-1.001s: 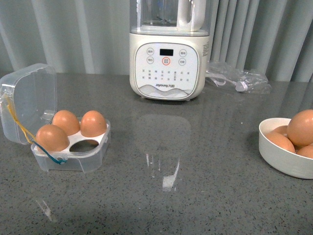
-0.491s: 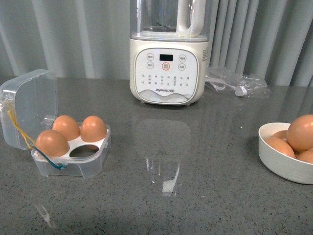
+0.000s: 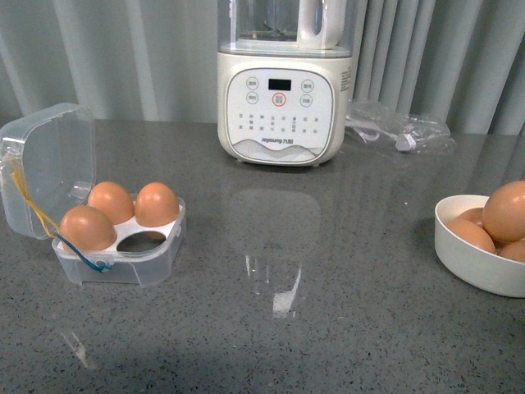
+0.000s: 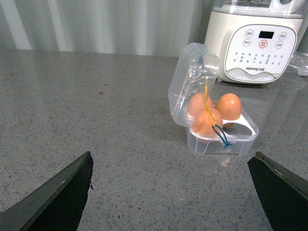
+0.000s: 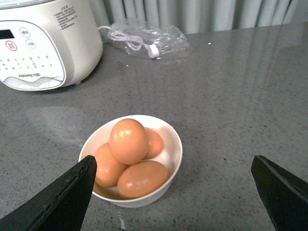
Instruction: Put egg into box
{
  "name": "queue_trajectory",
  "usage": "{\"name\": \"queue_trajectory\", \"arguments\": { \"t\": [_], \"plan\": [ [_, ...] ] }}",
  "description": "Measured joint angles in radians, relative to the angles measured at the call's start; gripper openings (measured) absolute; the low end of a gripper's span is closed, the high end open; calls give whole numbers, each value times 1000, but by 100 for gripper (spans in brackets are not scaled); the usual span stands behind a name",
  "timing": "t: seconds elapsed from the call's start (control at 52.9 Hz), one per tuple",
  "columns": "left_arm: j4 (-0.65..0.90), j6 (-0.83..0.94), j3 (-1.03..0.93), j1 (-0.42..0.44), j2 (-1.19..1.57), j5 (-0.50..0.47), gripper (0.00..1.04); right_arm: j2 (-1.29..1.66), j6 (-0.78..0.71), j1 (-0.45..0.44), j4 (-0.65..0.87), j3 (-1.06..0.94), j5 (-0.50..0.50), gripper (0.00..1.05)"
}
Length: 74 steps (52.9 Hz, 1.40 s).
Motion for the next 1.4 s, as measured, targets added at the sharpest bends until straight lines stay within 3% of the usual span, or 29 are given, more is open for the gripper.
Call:
{"name": "queue_trajectory", "arguments": {
  "t": [0.189,0.529,1.398],
  "plan": [
    [0,0,0,0,0,0,98,159,-17,7,0,110,-113,98],
    [0,0,0,0,0,0,98,289,-62,50,-23,177,-134,98],
    [0,0,0,0,0,0,98,503,-87,20,24,283,-145,98]
  ]
}}
